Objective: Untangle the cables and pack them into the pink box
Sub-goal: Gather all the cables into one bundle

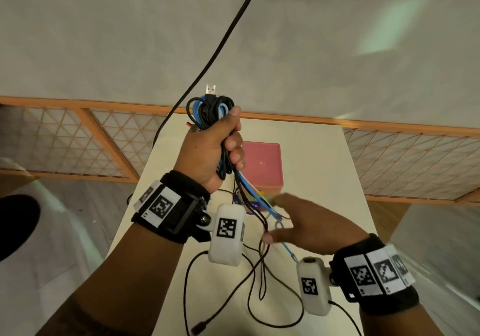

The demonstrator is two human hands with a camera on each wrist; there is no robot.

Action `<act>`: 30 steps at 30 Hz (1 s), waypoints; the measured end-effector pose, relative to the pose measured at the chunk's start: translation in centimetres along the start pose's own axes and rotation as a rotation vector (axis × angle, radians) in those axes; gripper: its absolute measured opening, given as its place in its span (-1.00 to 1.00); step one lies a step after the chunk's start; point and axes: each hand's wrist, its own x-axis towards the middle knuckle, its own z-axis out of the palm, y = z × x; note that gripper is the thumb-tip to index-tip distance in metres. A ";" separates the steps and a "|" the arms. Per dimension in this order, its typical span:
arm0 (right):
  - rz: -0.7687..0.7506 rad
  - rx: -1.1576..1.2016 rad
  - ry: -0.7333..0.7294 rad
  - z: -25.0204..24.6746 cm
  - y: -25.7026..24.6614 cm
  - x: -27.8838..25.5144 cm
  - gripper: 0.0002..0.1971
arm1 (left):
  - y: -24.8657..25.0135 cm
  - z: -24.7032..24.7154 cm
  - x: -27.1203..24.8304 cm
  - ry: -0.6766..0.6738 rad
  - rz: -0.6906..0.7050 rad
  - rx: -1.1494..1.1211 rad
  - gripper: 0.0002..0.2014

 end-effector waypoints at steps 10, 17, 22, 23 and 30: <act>-0.303 0.439 0.307 5.2 -2.3 2.3 -0.93 | 0.3 0.5 0.5 0.031 0.068 0.034 -0.68; -0.230 0.355 0.133 4.3 -1.1 0.8 -0.75 | -0.7 -2.5 1.2 0.219 0.253 0.381 -0.65; -0.265 0.386 0.127 2.0 -1.9 -1.7 -0.87 | -1.5 -3.9 1.1 0.203 0.198 0.591 -0.62; -0.293 0.362 0.172 1.7 -2.2 -1.7 -0.87 | -2.0 -3.8 0.8 0.149 0.174 0.651 -0.60; -0.359 0.180 0.524 0.5 -2.4 0.5 -0.83 | -4.7 -3.4 -1.0 -0.115 0.083 0.706 -0.36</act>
